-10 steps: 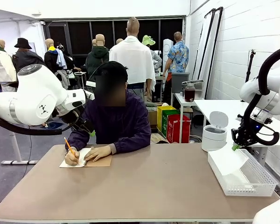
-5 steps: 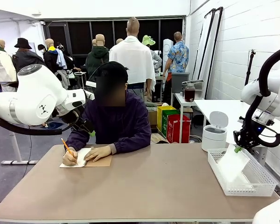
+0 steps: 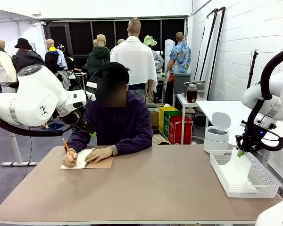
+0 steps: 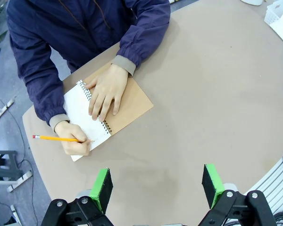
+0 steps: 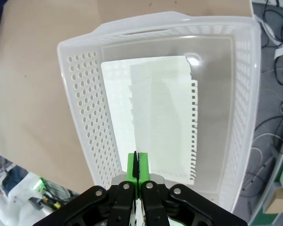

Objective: Sort the paper based on its condition.
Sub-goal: If a person hands you a paper, place it in the Organizing basket , and if it's crumpled, put it in the Trash can.

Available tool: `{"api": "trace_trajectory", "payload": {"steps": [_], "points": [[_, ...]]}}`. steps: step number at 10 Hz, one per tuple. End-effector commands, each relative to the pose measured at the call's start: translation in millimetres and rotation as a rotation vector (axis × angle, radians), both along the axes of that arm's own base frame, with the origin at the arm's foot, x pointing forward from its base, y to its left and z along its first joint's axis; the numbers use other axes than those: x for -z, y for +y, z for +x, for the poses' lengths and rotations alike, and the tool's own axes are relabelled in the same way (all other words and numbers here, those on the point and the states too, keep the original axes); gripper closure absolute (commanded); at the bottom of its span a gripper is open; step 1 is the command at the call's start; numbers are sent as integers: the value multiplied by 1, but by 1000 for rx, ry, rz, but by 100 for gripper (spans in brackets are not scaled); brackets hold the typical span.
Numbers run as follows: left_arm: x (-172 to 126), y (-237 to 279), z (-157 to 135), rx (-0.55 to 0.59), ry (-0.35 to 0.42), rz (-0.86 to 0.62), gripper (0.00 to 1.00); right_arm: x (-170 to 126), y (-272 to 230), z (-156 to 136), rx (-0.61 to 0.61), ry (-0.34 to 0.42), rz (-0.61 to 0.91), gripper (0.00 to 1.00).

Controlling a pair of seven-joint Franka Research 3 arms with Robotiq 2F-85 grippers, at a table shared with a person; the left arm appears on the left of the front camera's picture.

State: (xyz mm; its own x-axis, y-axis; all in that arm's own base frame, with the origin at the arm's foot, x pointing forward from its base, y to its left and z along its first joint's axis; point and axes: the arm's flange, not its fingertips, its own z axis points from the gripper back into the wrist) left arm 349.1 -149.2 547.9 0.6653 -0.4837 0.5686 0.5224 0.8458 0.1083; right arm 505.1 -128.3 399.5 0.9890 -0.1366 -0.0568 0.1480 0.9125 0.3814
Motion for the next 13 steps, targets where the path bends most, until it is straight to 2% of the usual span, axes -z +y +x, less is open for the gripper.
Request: {"api": "trace_trajectory", "payload": {"steps": [1, 6, 9, 13], "points": [[0, 1, 1, 0, 2, -2, 0, 8, 14, -3, 17, 11, -47, 100], [0, 1, 1, 0, 2, -2, 0, 5, 37, -3, 77, 2, -131, 100], [0, 1, 1, 0, 2, -2, 0, 8, 39, -4, 115, 27, -184, 100], [0, 1, 1, 0, 2, -2, 0, 7, 45, 2, 126, 98, -284, 23]]}}
